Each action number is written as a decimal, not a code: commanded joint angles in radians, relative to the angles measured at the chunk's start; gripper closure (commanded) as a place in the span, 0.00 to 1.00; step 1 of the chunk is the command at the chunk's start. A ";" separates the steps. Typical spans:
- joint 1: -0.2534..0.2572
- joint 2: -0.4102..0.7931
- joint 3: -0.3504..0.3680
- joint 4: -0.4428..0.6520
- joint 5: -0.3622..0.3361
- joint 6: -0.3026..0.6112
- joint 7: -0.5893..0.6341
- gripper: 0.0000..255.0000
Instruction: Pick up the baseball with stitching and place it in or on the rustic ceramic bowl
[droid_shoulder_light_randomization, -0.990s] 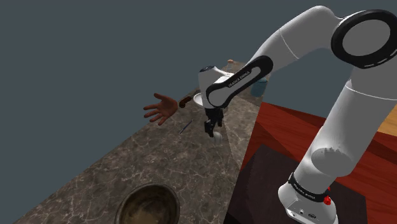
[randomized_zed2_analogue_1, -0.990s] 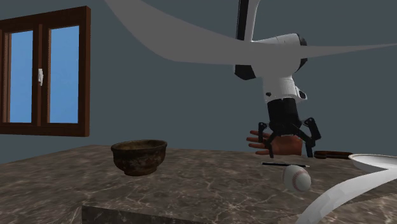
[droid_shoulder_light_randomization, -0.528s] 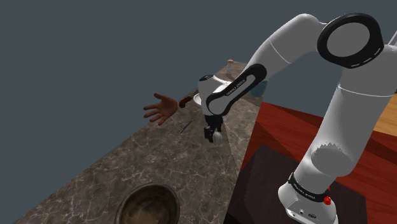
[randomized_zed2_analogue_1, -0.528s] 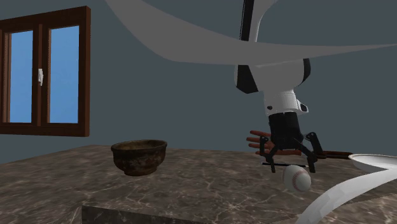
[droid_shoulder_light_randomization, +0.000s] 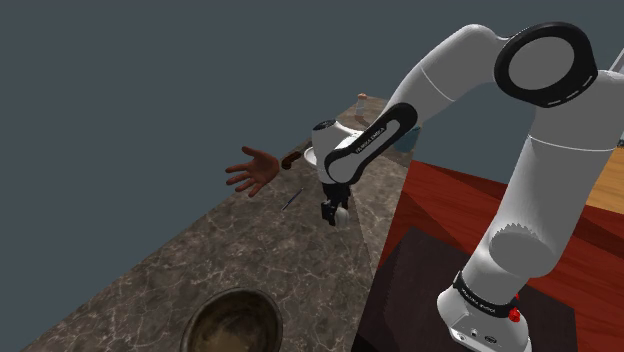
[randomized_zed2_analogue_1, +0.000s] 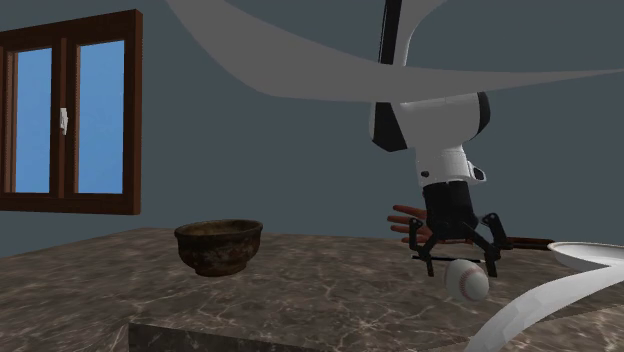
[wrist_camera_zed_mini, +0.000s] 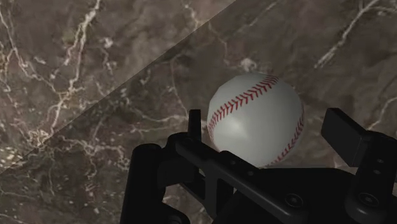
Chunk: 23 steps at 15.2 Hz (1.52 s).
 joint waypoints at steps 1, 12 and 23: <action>0.000 0.000 0.000 0.000 0.000 0.000 0.000 1.00; 0.000 -0.023 0.002 0.003 0.008 -0.026 -0.008 1.00; 0.000 -0.138 0.007 0.038 0.046 -0.171 -0.047 1.00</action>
